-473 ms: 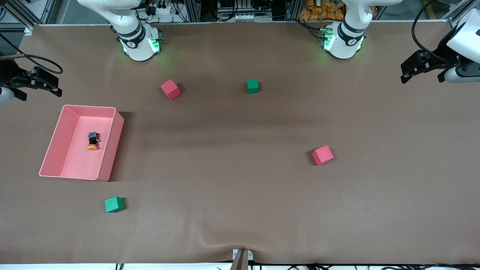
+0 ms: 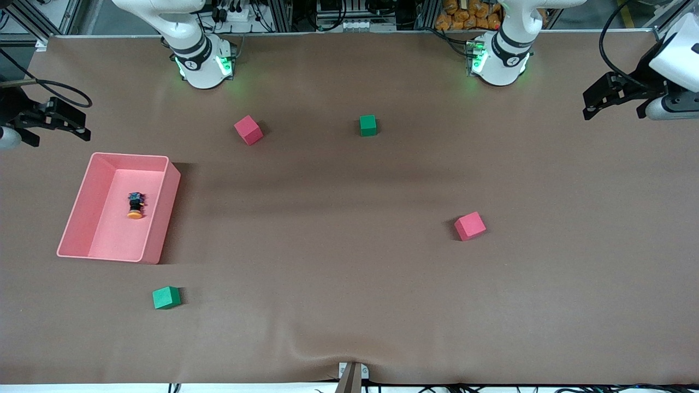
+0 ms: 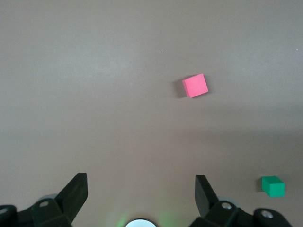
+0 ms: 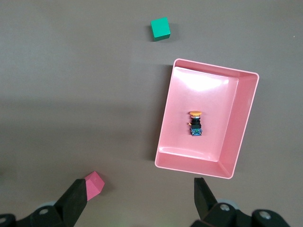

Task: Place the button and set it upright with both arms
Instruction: 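Move the right gripper over the button in the pink tray, then lower the right gripper and grasp the yellow button's blue base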

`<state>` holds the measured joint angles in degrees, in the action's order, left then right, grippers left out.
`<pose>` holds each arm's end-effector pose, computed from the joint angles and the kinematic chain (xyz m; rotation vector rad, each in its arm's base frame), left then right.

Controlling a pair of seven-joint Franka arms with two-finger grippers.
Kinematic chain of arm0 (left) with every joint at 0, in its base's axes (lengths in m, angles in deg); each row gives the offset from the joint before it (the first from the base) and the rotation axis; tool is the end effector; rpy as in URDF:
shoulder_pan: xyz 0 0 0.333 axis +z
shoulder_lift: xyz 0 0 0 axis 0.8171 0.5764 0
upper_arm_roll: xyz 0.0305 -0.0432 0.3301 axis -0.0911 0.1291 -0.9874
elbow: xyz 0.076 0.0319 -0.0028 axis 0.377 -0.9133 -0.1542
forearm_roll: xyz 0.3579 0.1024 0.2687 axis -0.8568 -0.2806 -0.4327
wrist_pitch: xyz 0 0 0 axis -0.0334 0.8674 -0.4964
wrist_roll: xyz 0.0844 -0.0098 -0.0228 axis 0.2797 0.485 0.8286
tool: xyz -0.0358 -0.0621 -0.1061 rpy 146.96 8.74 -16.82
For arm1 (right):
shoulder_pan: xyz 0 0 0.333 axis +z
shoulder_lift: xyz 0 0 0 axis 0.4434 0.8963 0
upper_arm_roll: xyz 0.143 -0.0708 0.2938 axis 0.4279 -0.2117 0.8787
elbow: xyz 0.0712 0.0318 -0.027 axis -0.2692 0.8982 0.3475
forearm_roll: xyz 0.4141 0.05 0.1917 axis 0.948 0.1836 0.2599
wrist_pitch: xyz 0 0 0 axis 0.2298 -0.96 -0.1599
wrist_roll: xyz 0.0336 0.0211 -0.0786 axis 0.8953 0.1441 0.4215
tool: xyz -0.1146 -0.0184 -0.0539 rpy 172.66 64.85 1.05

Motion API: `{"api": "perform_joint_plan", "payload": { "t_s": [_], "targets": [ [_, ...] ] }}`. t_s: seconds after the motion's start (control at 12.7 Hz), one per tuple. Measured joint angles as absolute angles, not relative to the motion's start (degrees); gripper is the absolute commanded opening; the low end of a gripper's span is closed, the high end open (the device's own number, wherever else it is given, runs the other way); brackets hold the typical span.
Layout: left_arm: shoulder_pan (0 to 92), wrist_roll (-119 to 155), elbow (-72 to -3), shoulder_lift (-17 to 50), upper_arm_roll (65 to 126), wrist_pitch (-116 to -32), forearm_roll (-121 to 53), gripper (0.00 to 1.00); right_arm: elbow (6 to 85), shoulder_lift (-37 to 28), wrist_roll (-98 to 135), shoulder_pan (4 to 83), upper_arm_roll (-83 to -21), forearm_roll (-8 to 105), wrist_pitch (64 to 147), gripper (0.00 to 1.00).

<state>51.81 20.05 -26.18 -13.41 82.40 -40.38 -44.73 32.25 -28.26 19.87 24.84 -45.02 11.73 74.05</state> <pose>0.5783 -0.0798 0.6734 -3.1080 -0.0120 0.0135 0.6123 0.0026 0.6501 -3.1313 -0.1780 0.0522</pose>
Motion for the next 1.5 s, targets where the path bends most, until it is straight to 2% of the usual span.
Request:
{"api": "perform_joint_plan", "payload": {
  "t_s": [0.47, 0.95, 1.26, 1.5],
  "targets": [
    [51.9, 20.0, -26.1, -13.4, 82.2, -40.0, -44.7, 1.0, 33.2, -25.8, 19.9, 23.8, -45.9, 11.3, 74.2, 1.0],
    [51.8, 20.0, -25.4, -13.4, 82.3, -40.0, -44.7, 1.0, 33.5, -15.4, 19.9, 18.3, -46.4, 10.4, 75.2, 1.0],
    [51.8, 20.0, -25.0, -13.4, 82.4, -39.8, -44.7, 1.0, 35.0, -11.3, 19.9, 17.2, -46.5, 9.4, 81.7, 1.0],
    [51.8, 20.0, -25.0, -13.4, 82.4, -39.7, -44.7, 1.0, 42.1, -10.4, 21.2, 14.1, -46.6, 9.4, 91.4, 1.0]
  ]
}}
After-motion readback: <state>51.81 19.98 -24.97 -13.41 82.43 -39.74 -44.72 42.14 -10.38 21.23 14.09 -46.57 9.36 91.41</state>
